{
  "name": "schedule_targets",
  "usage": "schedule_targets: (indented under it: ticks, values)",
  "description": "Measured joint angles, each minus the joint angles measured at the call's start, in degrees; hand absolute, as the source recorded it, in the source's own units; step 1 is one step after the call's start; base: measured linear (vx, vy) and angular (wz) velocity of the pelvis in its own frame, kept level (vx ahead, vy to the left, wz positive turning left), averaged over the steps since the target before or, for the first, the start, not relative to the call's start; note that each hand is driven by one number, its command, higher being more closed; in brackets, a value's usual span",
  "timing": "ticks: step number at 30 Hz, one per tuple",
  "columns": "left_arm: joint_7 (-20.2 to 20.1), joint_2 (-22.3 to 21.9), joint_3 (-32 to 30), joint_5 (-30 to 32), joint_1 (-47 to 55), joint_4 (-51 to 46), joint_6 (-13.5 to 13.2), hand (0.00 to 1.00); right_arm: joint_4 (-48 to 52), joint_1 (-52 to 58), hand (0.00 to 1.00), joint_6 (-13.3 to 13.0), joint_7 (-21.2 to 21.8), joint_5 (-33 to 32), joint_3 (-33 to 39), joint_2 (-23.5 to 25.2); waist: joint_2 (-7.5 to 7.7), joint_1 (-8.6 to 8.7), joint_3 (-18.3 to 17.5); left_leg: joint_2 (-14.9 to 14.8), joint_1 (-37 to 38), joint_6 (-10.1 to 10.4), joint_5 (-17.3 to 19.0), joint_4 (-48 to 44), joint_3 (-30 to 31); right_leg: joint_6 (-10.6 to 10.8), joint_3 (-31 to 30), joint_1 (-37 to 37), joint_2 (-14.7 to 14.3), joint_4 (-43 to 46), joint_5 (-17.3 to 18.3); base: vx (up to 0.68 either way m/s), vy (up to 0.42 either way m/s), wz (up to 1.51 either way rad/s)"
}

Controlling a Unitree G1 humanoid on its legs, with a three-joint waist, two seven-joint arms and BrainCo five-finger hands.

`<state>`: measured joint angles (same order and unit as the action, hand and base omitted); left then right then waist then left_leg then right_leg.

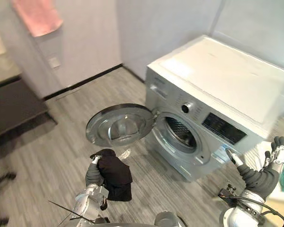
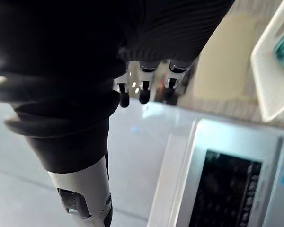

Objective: Pick up the laundry basket with both hands and put the clothes into the washing machine.

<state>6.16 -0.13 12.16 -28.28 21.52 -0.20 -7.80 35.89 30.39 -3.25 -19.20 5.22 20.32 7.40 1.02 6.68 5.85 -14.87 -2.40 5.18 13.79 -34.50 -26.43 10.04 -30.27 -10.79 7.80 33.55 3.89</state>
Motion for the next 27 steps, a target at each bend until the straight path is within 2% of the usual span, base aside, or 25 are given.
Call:
schedule_targets:
  ticks: [1, 2, 3, 5, 7, 8, 9, 10, 11, 12, 13, 14, 15, 16, 18, 19, 20, 21, 22, 23, 24, 25, 26, 27]
  values:
    - [-0.1, 0.4, -0.5, 0.0, -0.3, 0.5, 0.0, 1.00, -3.3, -0.1, 0.00, 0.4, -0.3, 0.1, 0.1, 0.0, -0.62, -0.52, 0.7, 0.4, 4.2, -1.7, 1.0, 3.9, -4.6, -0.5, 3.7, -4.0, -0.2, 4.3, -3.2, 0.15, 0.253, -2.13]
    - [-0.1, 0.8, -1.5, 0.0, -0.6, 1.0, 0.0, 1.00, -7.2, -0.4, 0.00, 1.2, -0.6, 0.4, 0.3, 0.1, -0.41, -1.08, 1.1, 1.4, 8.4, -2.8, 2.0, 8.3, -7.9, -1.6, 9.5, -7.9, -0.2, 9.8, -1.7, 0.08, 0.162, -1.83]
    - [-0.1, 1.2, -1.7, -0.2, -1.3, 2.3, 0.0, 1.00, -10.6, -0.4, 0.00, 1.8, -0.9, 1.4, 1.2, 0.1, -0.38, -0.92, 1.1, 2.0, 10.6, -2.2, 2.7, 11.3, -8.8, -3.5, 15.7, -10.3, 0.1, 13.3, 2.4, 0.05, 0.105, -1.27]
    - [-0.4, 1.4, -1.8, -0.4, -3.5, 5.6, 0.0, 1.00, -16.9, -0.8, 0.00, 2.7, -1.0, 2.4, 3.4, 0.2, -0.51, -0.80, 1.0, 2.7, 13.3, -0.8, 3.7, 15.6, -10.8, -5.2, 26.8, -12.8, 0.5, 14.6, 7.2, 0.08, 0.004, -0.89]
    - [-0.7, 1.3, -2.2, -2.2, -6.7, 9.8, 0.2, 1.00, -27.4, -1.7, 0.00, 4.8, -2.3, 4.0, 5.0, 0.0, -0.28, -1.03, 1.0, 3.0, 15.3, 1.8, 5.3, 18.7, -15.2, -7.9, 44.8, -14.5, 1.0, 8.7, 8.8, 0.21, -0.090, -1.05]
    - [-0.7, 1.3, -2.6, -2.8, -7.1, 10.3, 0.4, 1.00, -30.3, -2.0, 0.00, 5.4, -2.7, 4.4, 5.5, -0.1, -0.06, -1.11, 0.8, 3.4, 15.6, 2.1, 5.5, 19.0, -16.2, -9.0, 50.0, -14.4, 1.7, 6.2, 8.5, 0.30, -0.125, -0.91]
    - [-0.7, 0.7, -3.1, -4.3, -7.9, 11.3, 0.5, 1.00, -35.8, -2.8, 0.00, 7.0, -3.8, 4.5, 6.9, 0.0, 0.28, -1.16, 0.4, 3.8, 16.3, 2.4, 5.7, 19.9, -16.9, -15.6, 56.5, -11.8, 2.4, 2.9, 11.6, 0.26, -0.110, -0.56]
    - [-0.5, -0.4, -3.0, -6.0, -9.5, 12.7, 1.3, 1.00, -40.2, -3.2, 0.00, 8.9, -4.6, 4.5, 8.3, -0.3, -1.74, -0.42, 1.3, 2.8, 16.8, 2.1, 5.2, 19.6, -16.4, -15.7, 57.2, -10.8, 1.3, 3.0, 12.6, 0.27, -0.114, -0.30]
    - [-0.5, -1.2, -3.0, -6.4, -10.2, 12.8, 1.4, 1.00, -41.6, -2.7, 0.00, 9.5, -4.8, 4.5, 8.7, -0.1, -2.16, 0.00, 1.6, 2.3, 17.2, 1.7, 4.8, 18.9, -15.9, -15.7, 57.5, -10.1, 1.2, 3.4, 13.7, 0.30, -0.136, 0.19]
    - [-0.5, -3.0, -3.1, -7.3, -11.3, 13.8, 1.4, 1.00, -45.3, -2.3, 0.00, 9.8, -4.8, 3.5, 9.2, 0.1, -3.35, 0.87, 1.7, -0.4, 16.8, 1.1, 4.5, 13.6, -14.4, -16.1, 58.8, -7.7, 0.4, 3.4, 14.9, 0.36, -0.199, 0.17]
    - [-0.4, -3.3, -2.8, -8.6, -12.5, 15.1, 1.5, 1.00, -50.3, -2.4, 0.00, 9.7, -4.3, 1.3, 9.3, 0.1, -3.49, 0.58, 1.9, -4.5, 14.9, -1.9, 2.2, 3.2, -11.9, -16.6, 59.0, -4.3, -1.1, 2.5, 15.7, 0.36, -0.223, 0.05]
    - [-0.4, -3.3, -2.6, -9.1, -12.8, 15.6, 1.5, 1.00, -52.6, -2.4, 0.00, 9.6, -4.3, 0.6, 9.2, 0.1, -3.61, 0.45, 2.0, -7.0, 13.0, -4.8, -0.6, -3.5, -9.6, -16.8, 58.9, -2.3, -2.2, 1.4, 15.9, 0.31, -0.235, -0.33]
    - [-0.5, -3.3, -2.8, -9.9, -12.9, 16.0, 1.5, 1.00, -56.5, -2.4, 0.00, 8.5, -3.8, -1.7, 9.1, 0.2, -3.38, -0.11, 2.1, -11.0, 7.7, -8.7, -8.5, -16.7, -3.9, -16.7, 57.7, 1.5, -4.1, -1.6, 16.7, 0.24, -0.182, -0.64]
    - [-0.6, -3.3, -2.8, -10.4, -13.1, 16.5, 1.7, 1.00, -60.2, -2.8, 0.00, 7.8, -2.9, -3.7, 9.0, 0.0, -3.37, -1.35, 2.3, -13.2, 2.2, -9.4, -9.2, -27.5, 1.0, -16.8, 56.0, 3.6, -5.3, -3.0, 17.0, 0.22, -0.137, -0.76]
    - [-0.7, -3.3, -2.8, -10.5, -12.6, 16.7, 2.0, 1.00, -65.0, -3.6, 0.00, 7.2, -1.1, -5.6, 7.1, -0.4, -3.46, -1.74, 2.4, -13.9, -4.3, -9.2, -8.9, -35.3, 5.3, -16.9, 53.8, 6.2, -6.3, -5.2, 17.0, 0.19, -0.047, -0.72]
    - [-0.7, -3.4, -2.7, -10.5, -12.2, 17.1, 2.3, 1.00, -68.2, -3.6, 0.00, 7.1, 0.3, -5.9, 5.1, -0.5, -3.19, -2.19, 2.4, -14.3, -7.3, -8.9, -8.6, -36.2, 5.9, -16.4, 52.2, 8.4, -6.9, -7.6, 16.8, 0.23, -0.016, -0.81]
    - [-0.8, -3.4, -2.0, -10.5, -11.9, 18.0, 2.3, 1.00, -70.2, -3.8, 0.00, 7.1, 1.9, -5.9, 2.7, -0.6, -2.52, -2.98, 2.2, -14.2, -8.9, -8.0, -8.0, -33.2, 5.3, -15.8, 50.3, 10.4, -6.8, -9.6, 16.5, 0.25, 0.016, -0.81]
    - [-0.8, -3.4, -1.1, -10.5, -11.3, 18.6, 2.3, 1.00, -70.6, -3.9, 0.00, 7.1, 2.4, -5.8, 1.3, -1.2, -2.15, -3.04, 2.0, -14.2, -9.5, -7.9, -8.0, -28.5, 4.6, -14.9, 49.0, 11.9, -6.8, -11.6, 16.0, 0.22, 0.037, -0.72]
    - [-0.8, -3.4, 0.2, -10.3, -11.3, 19.7, 2.3, 1.00, -71.1, -4.2, 0.00, 7.0, 2.9, -5.2, 0.1, -1.9, -1.75, -3.02, 1.8, -13.9, -9.5, -7.2, -7.5, -21.5, 3.5, -14.2, 47.7, 12.8, -6.7, -13.3, 15.2, 0.26, 0.075, -0.70]
    - [-0.8, -3.3, 1.7, -9.4, -11.6, 21.0, 2.3, 1.00, -71.1, -4.7, 0.00, 7.0, 3.3, -4.6, -2.6, -3.1, -1.15, -3.02, 1.7, -12.2, -9.3, -5.2, -6.3, -10.0, 2.8, -13.7, 45.7, 13.7, -6.3, -15.1, 14.4, 0.28, 0.135, -0.63]
    - [-0.9, -3.1, 2.4, -9.2, -11.9, 22.0, 2.3, 1.00, -71.3, -5.3, 0.00, 6.9, 3.3, -4.6, -4.2, -4.0, -0.76, -3.01, 1.7, -10.2, -9.1, -4.3, -6.0, -4.1, 3.9, -13.2, 44.6, 13.7, -5.8, -15.6, 14.1, 0.29, 0.167, -0.85]
    - [-0.7, -3.0, 3.4, -8.6, -13.8, 26.2, 2.3, 1.00, -74.2, -8.3, 0.00, 6.3, 3.4, -4.5, -6.1, -5.3, 0.27, -3.12, 1.3, -4.6, -8.4, -2.2, -6.3, 8.6, 8.8, -12.1, 41.9, 12.9, -4.5, -15.8, 13.5, 0.32, 0.272, -1.03]
    - [-0.6, -3.1, 4.9, -8.1, -15.7, 30.3, 2.2, 1.00, -76.0, -11.0, 0.00, 6.0, 4.3, -4.4, -8.4, -7.4, -0.38, -3.01, 1.4, -0.6, -7.5, -0.9, -10.6, 19.2, 12.8, -10.5, 39.0, 11.8, -4.5, -16.1, 12.5, 0.24, 0.273, -1.14]
    - [-0.4, -3.0, 6.2, -7.9, -16.6, 31.8, 2.2, 1.00, -76.0, -12.2, 0.00, 5.6, 4.7, -4.1, -9.5, -8.8, -1.56, -2.95, 1.7, 0.4, -8.0, 0.2, -13.5, 21.6, 14.0, -9.8, 37.7, 11.4, -4.9, -16.3, 12.2, 0.26, 0.310, -1.10]
